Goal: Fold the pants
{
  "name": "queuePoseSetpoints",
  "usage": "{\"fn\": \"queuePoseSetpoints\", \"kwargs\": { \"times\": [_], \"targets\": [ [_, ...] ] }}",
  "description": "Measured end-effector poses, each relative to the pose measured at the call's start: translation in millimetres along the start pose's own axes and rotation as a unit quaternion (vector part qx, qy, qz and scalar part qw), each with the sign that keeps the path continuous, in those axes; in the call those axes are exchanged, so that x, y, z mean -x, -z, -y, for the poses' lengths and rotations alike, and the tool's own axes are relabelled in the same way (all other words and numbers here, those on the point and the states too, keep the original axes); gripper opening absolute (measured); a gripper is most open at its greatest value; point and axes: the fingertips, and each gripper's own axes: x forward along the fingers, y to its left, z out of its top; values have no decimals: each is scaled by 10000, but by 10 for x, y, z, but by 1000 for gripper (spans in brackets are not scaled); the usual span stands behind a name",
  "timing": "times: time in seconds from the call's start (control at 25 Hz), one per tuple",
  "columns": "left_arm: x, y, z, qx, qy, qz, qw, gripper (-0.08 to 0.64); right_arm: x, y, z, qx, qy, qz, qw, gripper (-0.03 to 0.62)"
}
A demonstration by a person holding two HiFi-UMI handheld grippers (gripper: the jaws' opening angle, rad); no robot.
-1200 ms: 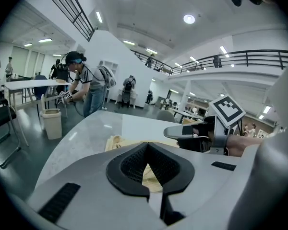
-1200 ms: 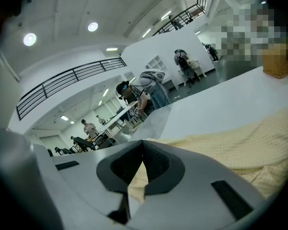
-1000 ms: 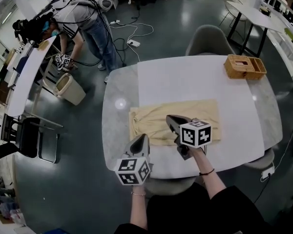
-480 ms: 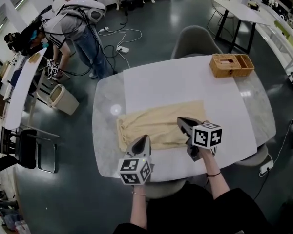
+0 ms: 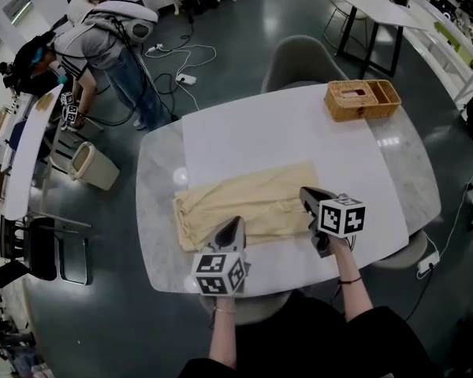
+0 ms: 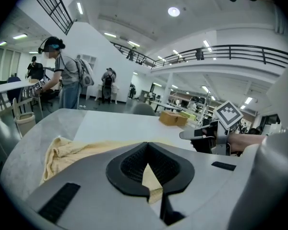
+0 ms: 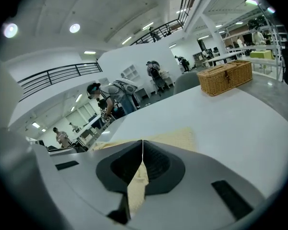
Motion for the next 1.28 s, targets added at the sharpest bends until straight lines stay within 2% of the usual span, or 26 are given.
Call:
{"fn": "queuePoseSetpoints", "kwargs": {
  "times": [0.2,0.32,0.56,0.72,1.0,1.2,1.24,1.28],
  "targets": [
    [-159,56,79,16,63,-130,9999,14,-20,66,313,-87,320,-128,9994,22],
    [-268,95,124,15,112,-215,9997,14,-50,142,481,-228,480,-246,9983,121],
    [-411,188,143,52,136,-388,9991,14,-145,259,720,-240,800,-445,9955,195],
    [-474,251,162,57,128,-471,9988,15,-228,336,813,-243,842,-643,9941,219],
    [-522,310,215,63,148,-566,9983,14,-341,489,958,-165,1095,-1061,9882,224],
    [-518,343,217,78,122,-596,9981,14,-356,544,963,326,1349,-1415,9802,222],
    [-517,347,216,84,115,-601,9981,14,-361,552,950,387,1354,-1458,9792,208],
    [-515,348,215,88,105,-602,9981,14,-369,559,930,419,1343,-1473,9790,125]
  ]
}}
